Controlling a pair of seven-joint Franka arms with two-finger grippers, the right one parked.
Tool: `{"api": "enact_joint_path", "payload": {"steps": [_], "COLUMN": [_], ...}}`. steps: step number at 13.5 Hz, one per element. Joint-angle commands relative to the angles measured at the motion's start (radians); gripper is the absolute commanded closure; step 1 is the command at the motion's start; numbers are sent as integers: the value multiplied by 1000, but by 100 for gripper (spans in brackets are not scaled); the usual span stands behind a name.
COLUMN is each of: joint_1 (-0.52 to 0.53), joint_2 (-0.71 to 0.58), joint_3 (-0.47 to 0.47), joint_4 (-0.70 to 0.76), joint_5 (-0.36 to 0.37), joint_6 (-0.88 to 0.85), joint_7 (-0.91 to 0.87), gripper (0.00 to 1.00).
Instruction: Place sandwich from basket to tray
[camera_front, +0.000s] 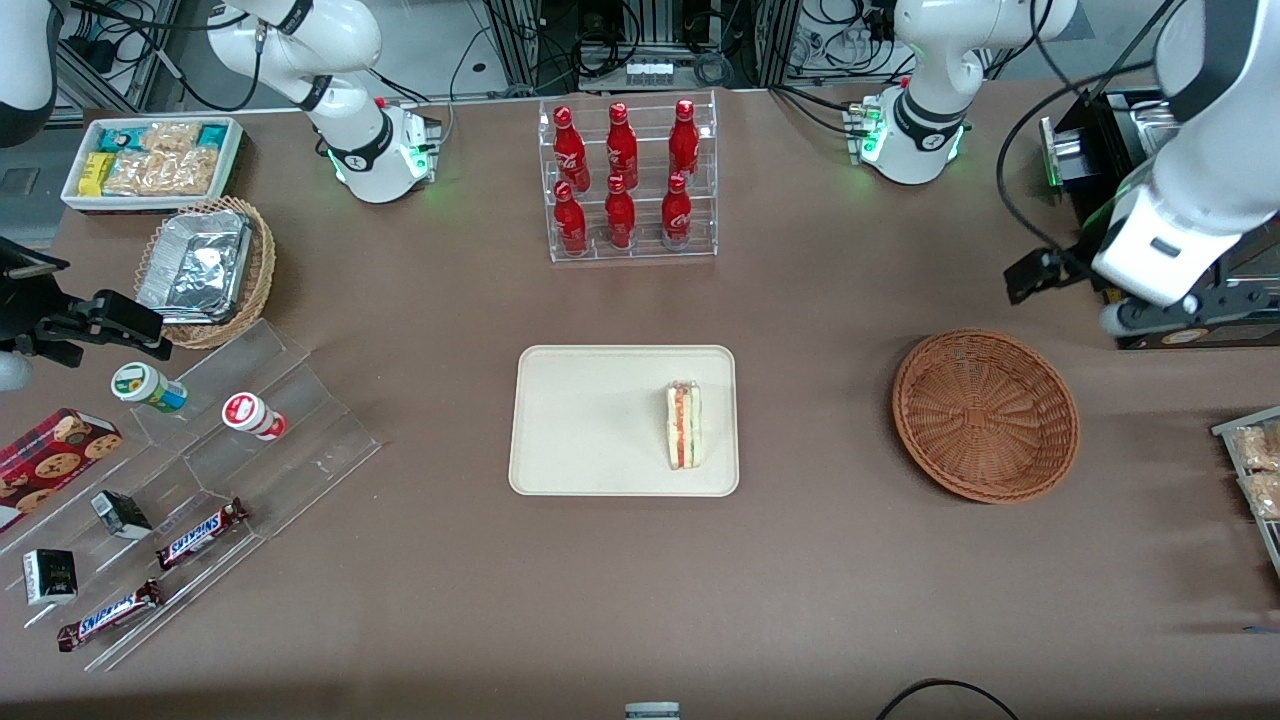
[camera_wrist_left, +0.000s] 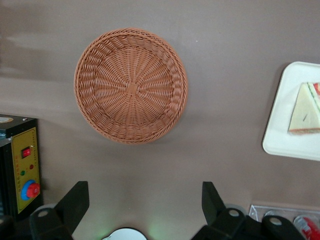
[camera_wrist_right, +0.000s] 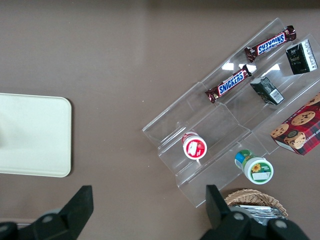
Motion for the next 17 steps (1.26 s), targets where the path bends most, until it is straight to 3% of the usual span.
{"api": "enact_joint_path", "payload": {"steps": [1,6,17], "joint_1": [-11,-11,-28], "joint_2": [-46,-46,-43], "joint_3": [18,31,29], "joint_4": [-25,7,63], "joint_5": [-21,-20,-4], "joint_6": [-16,-22,-44], "joint_7": [45,129,122], "gripper": [0,0,0]}}
